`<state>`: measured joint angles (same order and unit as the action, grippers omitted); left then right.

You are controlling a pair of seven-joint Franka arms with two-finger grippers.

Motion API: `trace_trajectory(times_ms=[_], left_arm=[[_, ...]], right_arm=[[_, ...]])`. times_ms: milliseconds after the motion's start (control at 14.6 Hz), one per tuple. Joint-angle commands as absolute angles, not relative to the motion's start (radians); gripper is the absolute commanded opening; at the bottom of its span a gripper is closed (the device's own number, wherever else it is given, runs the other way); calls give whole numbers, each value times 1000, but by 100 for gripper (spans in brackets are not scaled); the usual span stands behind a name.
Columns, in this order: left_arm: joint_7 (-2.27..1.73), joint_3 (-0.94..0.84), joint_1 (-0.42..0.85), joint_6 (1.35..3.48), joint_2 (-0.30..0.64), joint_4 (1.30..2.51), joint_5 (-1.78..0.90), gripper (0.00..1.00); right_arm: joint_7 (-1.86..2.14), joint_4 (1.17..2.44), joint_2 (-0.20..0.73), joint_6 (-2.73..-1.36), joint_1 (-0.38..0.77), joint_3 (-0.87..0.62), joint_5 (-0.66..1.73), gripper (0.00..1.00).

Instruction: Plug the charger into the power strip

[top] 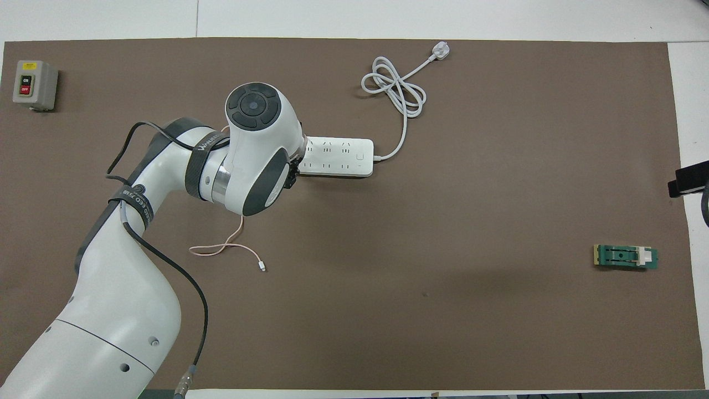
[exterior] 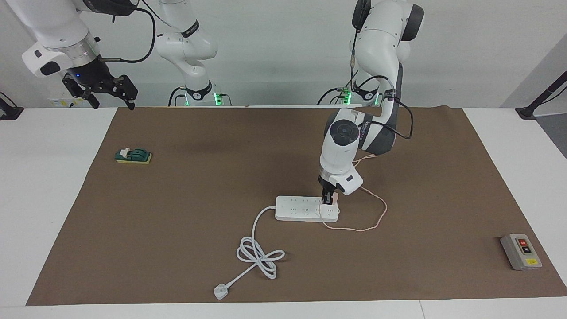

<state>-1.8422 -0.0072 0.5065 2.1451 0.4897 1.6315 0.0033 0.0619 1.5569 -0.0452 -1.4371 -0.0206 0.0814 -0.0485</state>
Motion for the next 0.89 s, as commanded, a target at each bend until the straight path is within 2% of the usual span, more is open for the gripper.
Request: trace_trajectory(times_ms=[0, 411, 479, 548, 616, 685, 822], left_arm=[[-1778, -3, 497, 2212, 496, 1781, 5, 0], [-1752, -3, 502, 2207, 489, 1763, 6, 0], [-1749, -5, 494, 2201, 482, 1755, 6, 22], [-1747, -3, 492, 2192, 473, 1750, 6, 50], [-1740, -5, 488, 2171, 451, 1749, 6, 52], [-1724, -5, 483, 2148, 428, 1749, 6, 59], [-1715, -8, 454, 2093, 385, 1737, 5, 91]], right_arm=[[61, 1585, -66, -1451, -35, 71, -63, 100], [61, 1585, -66, -1453, -35, 71, -61, 100], [60, 1585, -67, -1453, -35, 71, -61, 100], [60, 1585, -66, -1453, -35, 71, -61, 100], [60, 1585, -66, -1453, -35, 71, -63, 100], [61, 1585, -66, -1453, -35, 71, -61, 100], [58, 1585, -66, -1454, -35, 71, -61, 100]])
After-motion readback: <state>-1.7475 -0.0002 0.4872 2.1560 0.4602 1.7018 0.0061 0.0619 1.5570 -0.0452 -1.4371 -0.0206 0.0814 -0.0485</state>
